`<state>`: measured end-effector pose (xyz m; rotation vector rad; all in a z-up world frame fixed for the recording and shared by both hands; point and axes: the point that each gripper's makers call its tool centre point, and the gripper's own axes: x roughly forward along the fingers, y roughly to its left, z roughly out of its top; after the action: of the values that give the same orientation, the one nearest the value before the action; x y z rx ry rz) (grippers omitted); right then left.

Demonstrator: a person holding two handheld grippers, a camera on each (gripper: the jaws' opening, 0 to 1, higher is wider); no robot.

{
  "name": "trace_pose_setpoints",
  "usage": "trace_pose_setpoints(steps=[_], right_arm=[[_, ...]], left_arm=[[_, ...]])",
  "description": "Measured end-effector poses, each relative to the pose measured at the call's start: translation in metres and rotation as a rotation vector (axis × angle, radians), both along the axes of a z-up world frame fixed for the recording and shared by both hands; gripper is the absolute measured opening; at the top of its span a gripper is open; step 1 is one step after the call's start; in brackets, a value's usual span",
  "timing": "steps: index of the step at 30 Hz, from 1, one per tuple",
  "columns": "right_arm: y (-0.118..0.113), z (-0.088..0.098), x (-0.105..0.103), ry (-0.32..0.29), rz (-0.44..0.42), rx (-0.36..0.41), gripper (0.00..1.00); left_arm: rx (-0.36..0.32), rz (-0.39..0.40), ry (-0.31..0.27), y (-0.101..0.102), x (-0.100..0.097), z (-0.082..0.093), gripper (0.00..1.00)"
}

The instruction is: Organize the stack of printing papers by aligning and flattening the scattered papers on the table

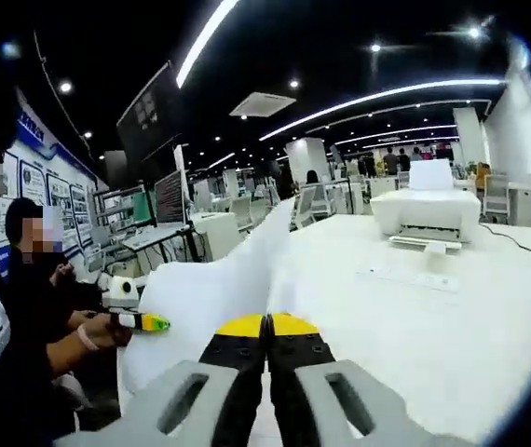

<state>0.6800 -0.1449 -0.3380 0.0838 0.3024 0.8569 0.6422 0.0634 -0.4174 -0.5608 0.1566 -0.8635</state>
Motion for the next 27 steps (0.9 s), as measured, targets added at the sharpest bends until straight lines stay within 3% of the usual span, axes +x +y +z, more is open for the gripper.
trace_pose_setpoints(steps=[4, 11, 15, 21, 27], right_arm=[[0.004, -0.029, -0.016, 0.055, 0.033, -0.029, 0.00], [0.016, -0.048, -0.038, 0.061, 0.065, -0.002, 0.00], [0.015, -0.054, -0.043, 0.038, 0.067, -0.021, 0.00], [-0.005, -0.061, -0.035, 0.017, 0.031, -0.076, 0.00], [0.014, -0.068, -0.049, -0.024, 0.090, -0.103, 0.00]], left_arm=[[-0.008, 0.001, 0.001, 0.002, 0.002, 0.001, 0.08], [-0.015, -0.002, 0.006, 0.001, 0.001, 0.002, 0.11], [-0.031, -0.001, 0.015, 0.002, 0.001, 0.002, 0.11], [-0.053, -0.010, 0.018, 0.002, 0.000, 0.004, 0.11], [-0.098, -0.033, 0.046, -0.002, -0.004, 0.007, 0.14]])
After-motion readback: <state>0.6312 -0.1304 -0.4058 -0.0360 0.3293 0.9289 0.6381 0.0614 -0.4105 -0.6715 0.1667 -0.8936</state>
